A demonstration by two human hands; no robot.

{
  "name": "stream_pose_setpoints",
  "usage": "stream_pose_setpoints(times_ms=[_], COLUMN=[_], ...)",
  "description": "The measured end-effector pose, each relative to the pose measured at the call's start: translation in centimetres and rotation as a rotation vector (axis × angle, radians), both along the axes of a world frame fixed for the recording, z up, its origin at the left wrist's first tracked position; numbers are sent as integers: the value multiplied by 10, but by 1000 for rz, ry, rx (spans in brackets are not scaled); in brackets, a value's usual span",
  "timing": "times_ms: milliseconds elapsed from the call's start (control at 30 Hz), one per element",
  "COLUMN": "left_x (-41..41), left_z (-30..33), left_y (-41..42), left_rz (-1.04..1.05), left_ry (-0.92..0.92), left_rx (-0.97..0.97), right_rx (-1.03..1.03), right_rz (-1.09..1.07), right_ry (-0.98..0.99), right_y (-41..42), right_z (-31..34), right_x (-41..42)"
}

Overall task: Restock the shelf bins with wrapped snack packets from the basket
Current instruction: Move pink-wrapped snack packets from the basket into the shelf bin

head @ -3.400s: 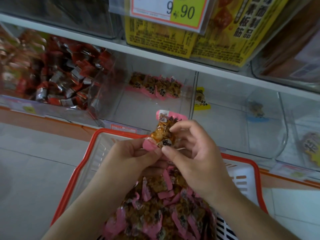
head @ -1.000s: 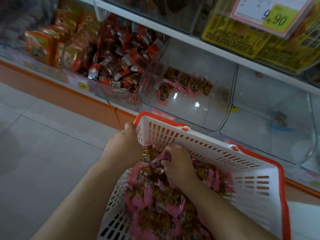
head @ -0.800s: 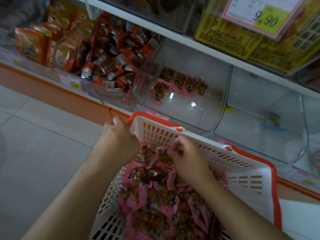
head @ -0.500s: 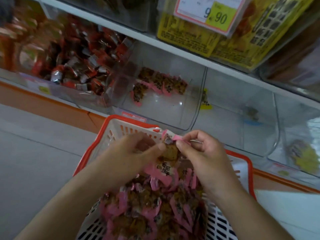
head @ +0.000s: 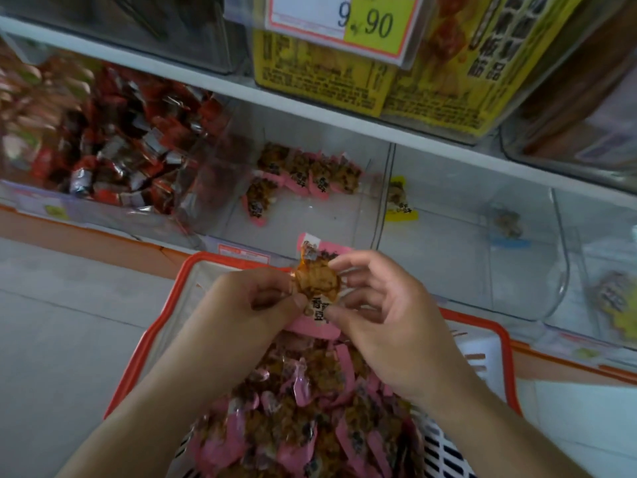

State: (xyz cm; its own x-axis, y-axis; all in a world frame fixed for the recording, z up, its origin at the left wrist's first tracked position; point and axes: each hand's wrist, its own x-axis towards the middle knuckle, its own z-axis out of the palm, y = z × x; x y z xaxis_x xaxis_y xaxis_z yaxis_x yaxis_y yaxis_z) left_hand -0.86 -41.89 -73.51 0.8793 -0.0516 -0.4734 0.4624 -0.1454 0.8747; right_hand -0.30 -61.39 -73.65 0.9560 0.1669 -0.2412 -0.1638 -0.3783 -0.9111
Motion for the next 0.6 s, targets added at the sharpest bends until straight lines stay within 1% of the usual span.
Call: stream_pose_setpoints(times_ms=[33,100,167,233,300,367,433,533,600], left_x=[1,2,4,6,7,6,4,4,5], left_z=[0,-2,-4,-7,-11,-14,-14,-13,-15], left_y=[-2,-2,7,23,36,41,41,40,41], left_rz=[-24,-46,6,14,-69,-166,-221,-233,-220], left_ry=[-7,-87,-223,-314,-298,-241,-216,-217,-218], left_rx=[35,194,414,670,839,900,900,894,896], right_rx=[2,20,12,-26,-73,-123,-205,-322,-399], right_rz=[-19,-68,-115,-148,-175,-184,-181,-155,-132], right_ry=[7,16,5,-22,-76,-90,-77,-46,-41], right_y=[-1,-1,1,9,22,39,58,81,89], right_z=[-3,-5,-3,-2,-3,-11,-28,-56,-70], right_x=[0,2,5,16,39,72,110,156,173])
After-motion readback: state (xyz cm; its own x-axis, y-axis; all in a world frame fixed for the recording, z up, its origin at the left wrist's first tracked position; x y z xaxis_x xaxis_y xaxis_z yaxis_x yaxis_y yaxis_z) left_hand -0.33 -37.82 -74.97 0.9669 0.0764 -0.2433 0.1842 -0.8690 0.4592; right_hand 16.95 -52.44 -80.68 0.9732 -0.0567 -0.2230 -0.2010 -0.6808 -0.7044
